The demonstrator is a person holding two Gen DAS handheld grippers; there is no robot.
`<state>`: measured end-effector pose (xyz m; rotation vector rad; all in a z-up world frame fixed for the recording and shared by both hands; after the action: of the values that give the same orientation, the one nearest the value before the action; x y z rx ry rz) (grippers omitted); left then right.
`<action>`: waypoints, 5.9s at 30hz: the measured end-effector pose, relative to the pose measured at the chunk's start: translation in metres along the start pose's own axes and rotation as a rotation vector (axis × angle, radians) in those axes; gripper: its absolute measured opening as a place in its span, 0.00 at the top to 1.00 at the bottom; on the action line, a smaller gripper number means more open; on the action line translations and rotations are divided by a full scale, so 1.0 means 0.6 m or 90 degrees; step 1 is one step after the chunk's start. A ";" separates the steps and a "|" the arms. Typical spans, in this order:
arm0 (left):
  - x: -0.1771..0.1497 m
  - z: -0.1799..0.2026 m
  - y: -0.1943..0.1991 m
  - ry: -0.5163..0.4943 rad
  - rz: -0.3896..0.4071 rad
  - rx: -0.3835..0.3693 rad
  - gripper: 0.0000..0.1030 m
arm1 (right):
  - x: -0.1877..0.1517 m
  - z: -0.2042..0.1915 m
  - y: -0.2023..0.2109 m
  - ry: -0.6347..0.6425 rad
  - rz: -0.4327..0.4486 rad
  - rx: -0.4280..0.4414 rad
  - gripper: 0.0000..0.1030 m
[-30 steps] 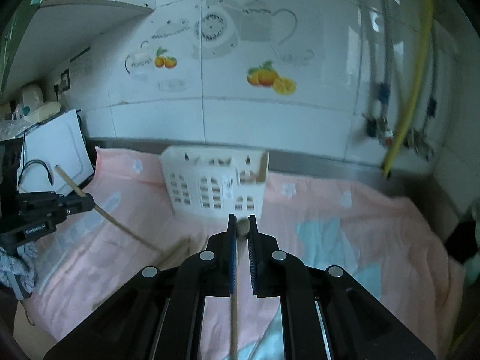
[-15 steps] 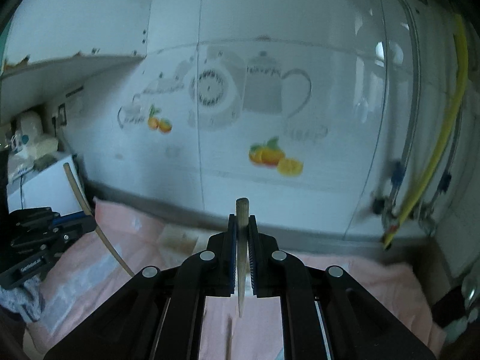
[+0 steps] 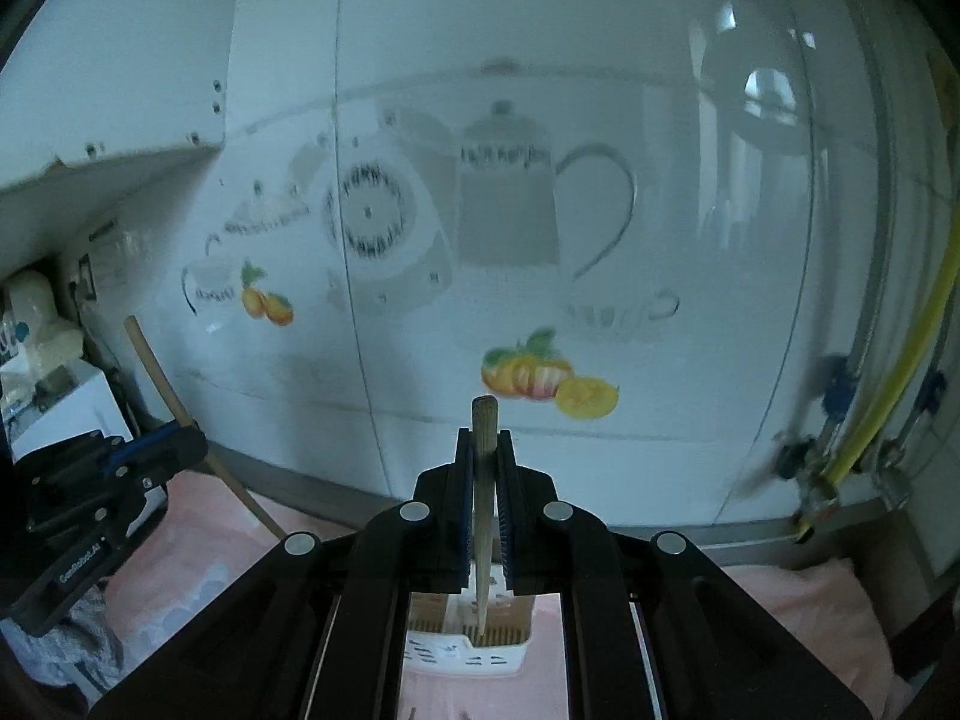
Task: Organize utensils
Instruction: 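Lift the held chopstick with the right tool while the left tool lifts its own toward the holder, then lower the chopstick into the white holder with the right tool while the left tool releases its own, then grasp another chopstick with the right tool while the left tool grasps one too, then carry the chopstick up over the holder with the right tool while the left tool carries its own, then open the right tool to drop the chopstick into the holder while the left tool opens too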
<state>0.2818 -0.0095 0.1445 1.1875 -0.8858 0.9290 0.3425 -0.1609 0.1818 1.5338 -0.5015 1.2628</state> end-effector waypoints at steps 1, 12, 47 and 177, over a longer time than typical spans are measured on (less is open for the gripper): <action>-0.004 -0.003 -0.006 0.002 -0.006 0.002 0.94 | -0.007 0.000 -0.008 -0.001 -0.006 0.001 0.93; -0.042 -0.014 -0.028 0.010 -0.060 0.003 0.90 | -0.068 -0.003 -0.036 -0.005 -0.047 0.006 0.91; -0.411 -0.057 0.174 0.056 -0.228 0.016 0.63 | -0.512 -0.227 0.138 -0.043 -0.204 0.081 0.77; -0.020 -0.006 -0.031 0.014 -0.044 0.010 0.90 | -0.108 0.008 -0.010 0.016 -0.112 -0.010 0.93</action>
<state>0.2950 -0.0098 0.1261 1.2117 -0.8172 0.8933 0.3264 -0.1813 0.1222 1.5120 -0.3504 1.1382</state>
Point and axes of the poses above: each gripper's, at about its wrist camera, not at the fingertips, and y roughly against the way its jaws point, z to its right, x to its top, the point moved 6 cm from there along -y, roughly the way its jaws point, and after that the axes turned 9 degrees about y, right-handed, at the moved point
